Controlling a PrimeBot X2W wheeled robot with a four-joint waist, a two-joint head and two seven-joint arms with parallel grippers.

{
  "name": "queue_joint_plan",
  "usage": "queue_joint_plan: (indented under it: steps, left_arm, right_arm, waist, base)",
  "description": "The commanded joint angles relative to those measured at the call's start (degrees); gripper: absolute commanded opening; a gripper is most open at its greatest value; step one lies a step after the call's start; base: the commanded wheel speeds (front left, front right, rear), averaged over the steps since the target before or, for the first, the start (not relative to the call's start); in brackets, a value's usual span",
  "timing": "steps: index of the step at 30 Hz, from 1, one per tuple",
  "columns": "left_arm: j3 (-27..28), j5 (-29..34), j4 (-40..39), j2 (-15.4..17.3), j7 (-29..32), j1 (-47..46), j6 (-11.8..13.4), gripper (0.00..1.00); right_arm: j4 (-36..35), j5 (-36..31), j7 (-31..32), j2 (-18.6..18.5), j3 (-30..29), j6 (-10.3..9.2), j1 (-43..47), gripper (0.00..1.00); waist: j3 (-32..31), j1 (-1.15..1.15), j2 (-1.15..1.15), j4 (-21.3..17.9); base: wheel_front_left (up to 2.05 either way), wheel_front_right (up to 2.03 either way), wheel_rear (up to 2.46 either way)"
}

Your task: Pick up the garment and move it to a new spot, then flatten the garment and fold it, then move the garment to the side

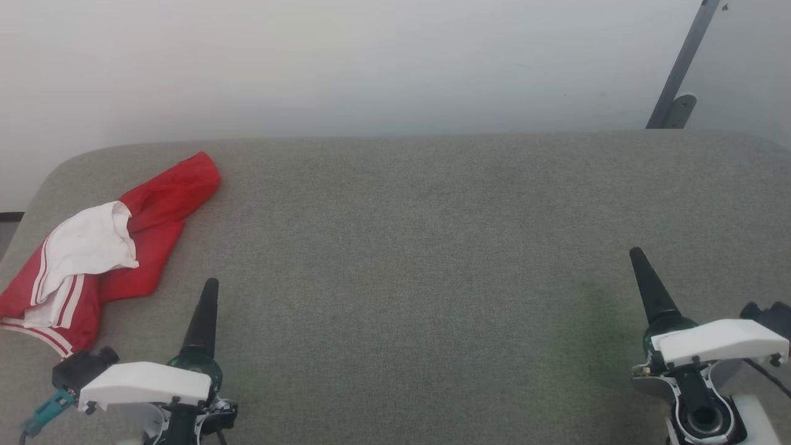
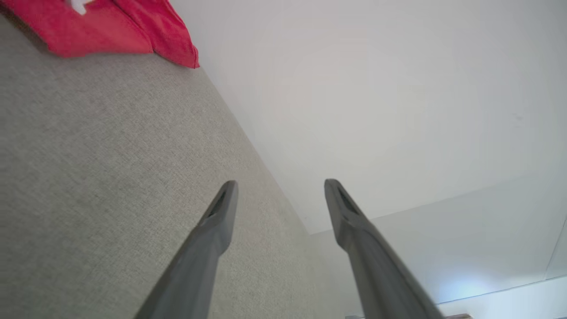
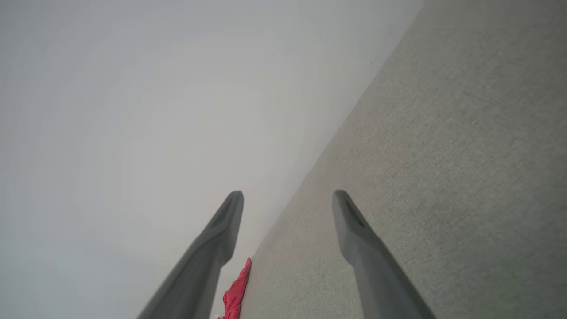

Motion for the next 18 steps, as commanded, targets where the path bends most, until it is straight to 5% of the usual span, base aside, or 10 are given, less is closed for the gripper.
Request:
queue_joint_plan:
  steps: [1,18]
  left_arm:
    - [-0.09,2.34,-1.04,0.63,-0.62,-1.91,0.12,1.00]
    - [-3.24,22.45,-2.08,2.92,-4.23,-2.22,2.59,1.00]
  right_arm:
    - [-0.82,-2.09,-0.60,-0.43,0.04,0.17,-2.00,1.00]
    - [1.18,-26.91,-4.25,-0.51,-0.18,0.19,-4.40,1.00]
  waist:
    - [0.00,0.00,0.00,0.01]
    - [-0.01,0.00,0.00,0.15]
  base:
    - [0.00,0.00,0.00]
    - [0.00,0.00,0.00]
